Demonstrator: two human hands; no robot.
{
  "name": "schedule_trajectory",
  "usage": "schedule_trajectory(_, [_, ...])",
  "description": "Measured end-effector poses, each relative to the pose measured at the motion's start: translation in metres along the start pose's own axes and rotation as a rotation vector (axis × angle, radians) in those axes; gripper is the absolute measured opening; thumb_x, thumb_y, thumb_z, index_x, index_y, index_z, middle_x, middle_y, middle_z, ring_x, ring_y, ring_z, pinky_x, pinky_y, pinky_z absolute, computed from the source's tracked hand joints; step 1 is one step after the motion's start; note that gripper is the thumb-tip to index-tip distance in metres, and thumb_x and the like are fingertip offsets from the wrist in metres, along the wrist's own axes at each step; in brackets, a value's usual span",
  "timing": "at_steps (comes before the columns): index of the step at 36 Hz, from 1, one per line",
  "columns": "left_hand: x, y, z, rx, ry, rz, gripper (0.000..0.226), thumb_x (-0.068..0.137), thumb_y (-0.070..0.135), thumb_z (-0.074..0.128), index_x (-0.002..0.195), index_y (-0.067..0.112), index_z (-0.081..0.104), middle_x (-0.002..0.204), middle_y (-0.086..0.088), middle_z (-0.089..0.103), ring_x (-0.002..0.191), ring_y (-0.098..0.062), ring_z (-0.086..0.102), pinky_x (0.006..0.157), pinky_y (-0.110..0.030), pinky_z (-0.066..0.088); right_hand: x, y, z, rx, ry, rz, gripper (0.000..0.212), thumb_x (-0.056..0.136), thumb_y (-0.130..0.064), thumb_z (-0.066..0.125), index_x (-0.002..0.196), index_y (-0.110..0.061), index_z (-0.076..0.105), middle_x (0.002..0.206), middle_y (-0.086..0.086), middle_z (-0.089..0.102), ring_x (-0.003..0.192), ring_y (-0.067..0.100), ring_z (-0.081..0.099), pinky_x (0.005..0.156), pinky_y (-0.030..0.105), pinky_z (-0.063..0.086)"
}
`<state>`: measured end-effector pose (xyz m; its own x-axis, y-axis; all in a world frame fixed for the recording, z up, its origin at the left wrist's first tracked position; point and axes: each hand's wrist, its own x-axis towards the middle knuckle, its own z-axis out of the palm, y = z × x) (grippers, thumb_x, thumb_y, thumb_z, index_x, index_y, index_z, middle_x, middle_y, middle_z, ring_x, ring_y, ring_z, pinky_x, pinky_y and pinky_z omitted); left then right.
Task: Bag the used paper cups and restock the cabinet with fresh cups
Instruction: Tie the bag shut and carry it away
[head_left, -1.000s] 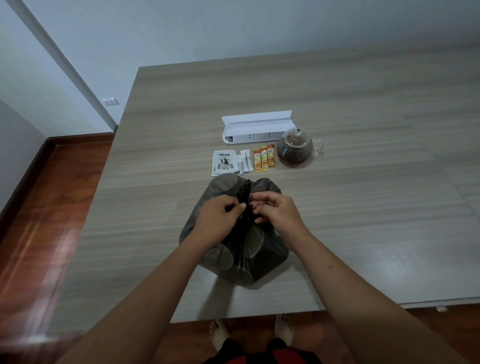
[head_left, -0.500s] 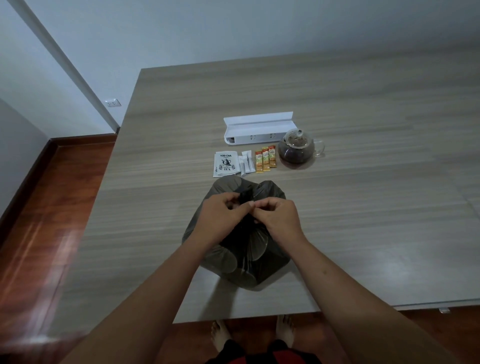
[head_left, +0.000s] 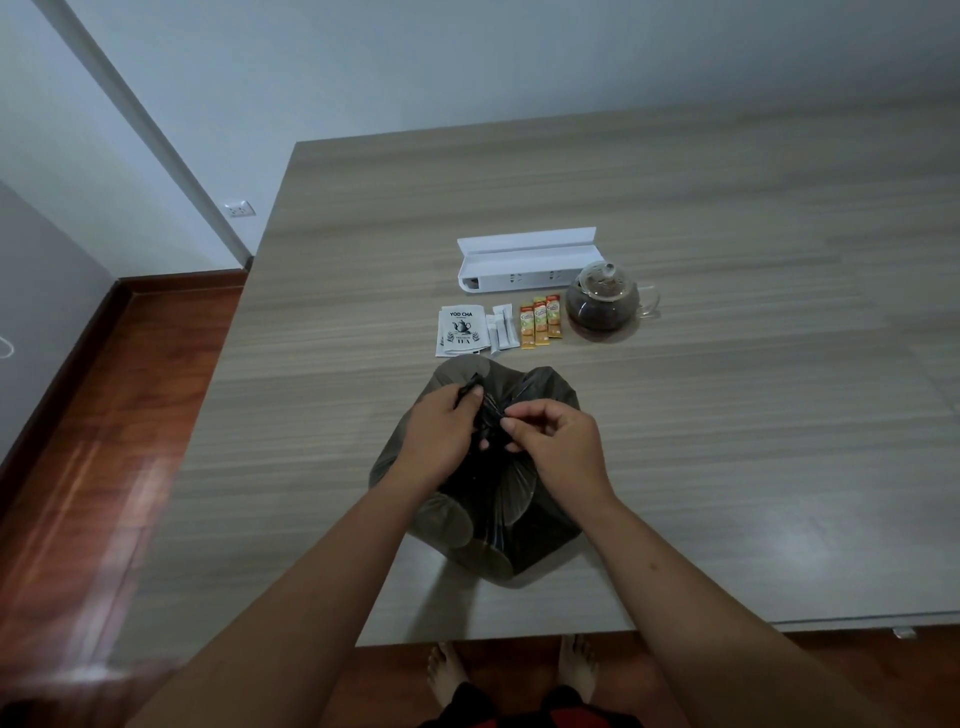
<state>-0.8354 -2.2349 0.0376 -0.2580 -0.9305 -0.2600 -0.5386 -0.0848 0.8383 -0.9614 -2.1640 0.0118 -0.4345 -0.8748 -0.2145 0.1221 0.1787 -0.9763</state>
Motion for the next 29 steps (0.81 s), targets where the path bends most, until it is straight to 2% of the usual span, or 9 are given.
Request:
schedule_trajectory(5, [-0.0001, -0.0005, -0.001, -0.089, -0.043, 0.011, 0.032, 0.1, 0.029, 0.048, 0.09, 0.001, 0.058, 0.068, -0.016, 0.065, 0.05, -0.018, 0.061, 0.059, -0.034, 0.048, 0.0009, 0.0024, -0.0016, 0.131, -0.006, 0.076, 0.014, 0.083, 0.007, 0.069, 0.089, -0.005, 0.073, 0.082, 0.009, 0.071, 0.069, 0.011, 0.067, 0.066, 0.023, 0.058])
schedule_trajectory(9, [-0.0002, -0.0008, -0.0009, -0.141, -0.056, 0.006, 0.032, 0.1, 0.03, 0.048, 0.094, 0.0, 0.056, 0.068, -0.013, 0.062, 0.05, -0.019, 0.058, 0.061, -0.038, 0.048, 0.0005, 0.0051, -0.0029, 0.101, -0.024, 0.101, 0.015, 0.084, 0.005, 0.069, 0.086, -0.009, 0.074, 0.083, 0.008, 0.072, 0.072, 0.012, 0.067, 0.065, 0.023, 0.057])
schedule_trajectory(15, [-0.001, 0.0045, -0.0027, -0.126, -0.044, 0.054, 0.035, 0.099, 0.03, 0.05, 0.089, -0.003, 0.056, 0.075, -0.023, 0.063, 0.05, -0.018, 0.057, 0.061, -0.04, 0.048, -0.0013, 0.0041, -0.0035, 0.059, -0.048, 0.119, 0.008, 0.085, 0.004, 0.068, 0.087, -0.003, 0.073, 0.073, 0.008, 0.07, 0.064, 0.014, 0.065, 0.063, 0.023, 0.057])
schedule_trajectory(20, [0.001, 0.0062, -0.0025, -0.076, -0.046, 0.054, 0.036, 0.099, 0.027, 0.053, 0.083, -0.005, 0.057, 0.063, -0.007, 0.061, 0.048, -0.014, 0.06, 0.055, -0.029, 0.045, -0.0027, -0.0006, -0.0005, 0.067, -0.05, 0.115, 0.01, 0.08, -0.001, 0.076, 0.086, -0.007, 0.073, 0.074, 0.006, 0.073, 0.063, 0.014, 0.066, 0.067, 0.023, 0.057])
schedule_trajectory(23, [0.0031, 0.0036, -0.0019, -0.066, -0.048, 0.056, 0.037, 0.098, 0.029, 0.054, 0.082, -0.005, 0.057, 0.064, -0.01, 0.063, 0.049, -0.016, 0.063, 0.057, -0.033, 0.048, -0.0024, -0.0022, 0.001, 0.069, -0.031, 0.108, 0.011, 0.077, -0.001, 0.079, 0.086, -0.003, 0.072, 0.073, 0.008, 0.072, 0.062, 0.016, 0.066, 0.066, 0.026, 0.057])
schedule_trajectory(29, [0.0052, 0.0027, -0.001, -0.1, 0.007, 0.015, 0.036, 0.096, 0.03, 0.056, 0.083, -0.003, 0.063, 0.067, -0.015, 0.068, 0.051, -0.021, 0.067, 0.056, -0.035, 0.053, -0.0039, -0.0014, 0.0009, 0.022, 0.022, 0.03, 0.015, 0.077, 0.005, 0.076, 0.082, -0.006, 0.068, 0.067, 0.005, 0.066, 0.06, 0.011, 0.063, 0.056, 0.023, 0.056])
